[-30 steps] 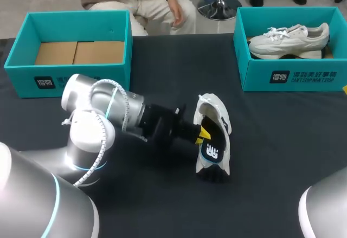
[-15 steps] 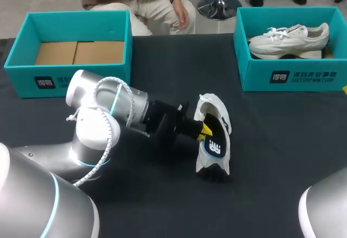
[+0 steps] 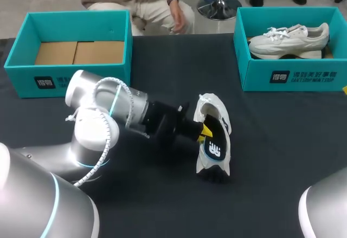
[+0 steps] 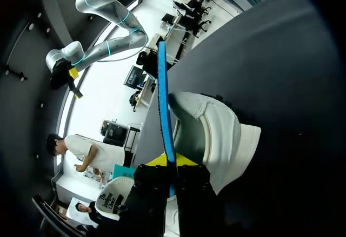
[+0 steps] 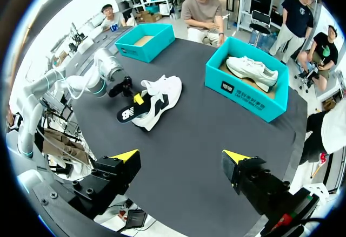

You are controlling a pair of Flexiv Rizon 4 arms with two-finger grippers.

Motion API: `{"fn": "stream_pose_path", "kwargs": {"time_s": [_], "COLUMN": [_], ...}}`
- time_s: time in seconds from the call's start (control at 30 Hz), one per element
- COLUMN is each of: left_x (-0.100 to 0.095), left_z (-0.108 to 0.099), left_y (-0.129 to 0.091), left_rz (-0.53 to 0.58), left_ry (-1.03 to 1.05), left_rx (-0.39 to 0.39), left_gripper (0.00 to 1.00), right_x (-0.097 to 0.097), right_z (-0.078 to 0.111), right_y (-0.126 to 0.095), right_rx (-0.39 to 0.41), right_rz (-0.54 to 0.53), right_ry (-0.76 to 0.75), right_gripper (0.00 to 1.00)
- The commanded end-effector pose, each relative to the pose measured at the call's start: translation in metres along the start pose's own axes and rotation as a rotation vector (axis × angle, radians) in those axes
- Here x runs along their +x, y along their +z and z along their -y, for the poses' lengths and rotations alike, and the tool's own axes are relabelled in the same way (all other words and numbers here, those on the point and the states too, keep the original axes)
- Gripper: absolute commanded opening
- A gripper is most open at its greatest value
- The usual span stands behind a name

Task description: Take the shoe out of the shoebox, open the shoe tongue, remove and reinsert the insole, then place the shoe into the shoebox

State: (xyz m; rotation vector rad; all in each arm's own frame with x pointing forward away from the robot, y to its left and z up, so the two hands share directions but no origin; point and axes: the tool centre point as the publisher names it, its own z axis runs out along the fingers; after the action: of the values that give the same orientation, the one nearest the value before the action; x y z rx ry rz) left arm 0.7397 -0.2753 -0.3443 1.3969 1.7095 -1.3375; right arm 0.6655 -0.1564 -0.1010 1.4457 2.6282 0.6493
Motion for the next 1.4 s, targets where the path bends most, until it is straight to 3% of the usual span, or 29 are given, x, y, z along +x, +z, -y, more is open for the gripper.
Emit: {"fn": "stream_pose_path", "kwargs": {"time_s": [0.03, 0.13, 0.33, 0.5, 1.4], "left_x": [-0.001, -0.003, -0.004, -0.005, 0.006], "left_z": [0.008, 0.012, 0.016, 0.018, -0.009], "left_y": [-0.005, -0.004, -0.001, 0.002, 0.006], "left_rz": [0.001, 0.003, 0.005, 0.005, 0.002], "left_ry": [0.005, 0.013, 0.02, 0.028, 0.018], "left_rx": [0.0, 0.007, 0.017, 0.027, -0.061], "left_gripper": [0.17, 0.22, 0.2, 0.0, 0.0], "right_x": [-0.002, -0.002, -0.002, -0.002, -0.002], "right_z": [-0.003, -0.003, -0.003, -0.003, -0.003], "right_y": [0.0, 0.0, 0.0, 0.0, 0.0], "right_rx": [0.008, 0.008, 0.008, 0.008, 0.008], "right_rz": [-0.003, -0.003, -0.003, -0.003, -0.003], "right_ry": [0.0, 0.0, 0.0, 0.0, 0.0], "right_gripper": [1.0, 1.0, 1.0, 1.0, 1.0]}}
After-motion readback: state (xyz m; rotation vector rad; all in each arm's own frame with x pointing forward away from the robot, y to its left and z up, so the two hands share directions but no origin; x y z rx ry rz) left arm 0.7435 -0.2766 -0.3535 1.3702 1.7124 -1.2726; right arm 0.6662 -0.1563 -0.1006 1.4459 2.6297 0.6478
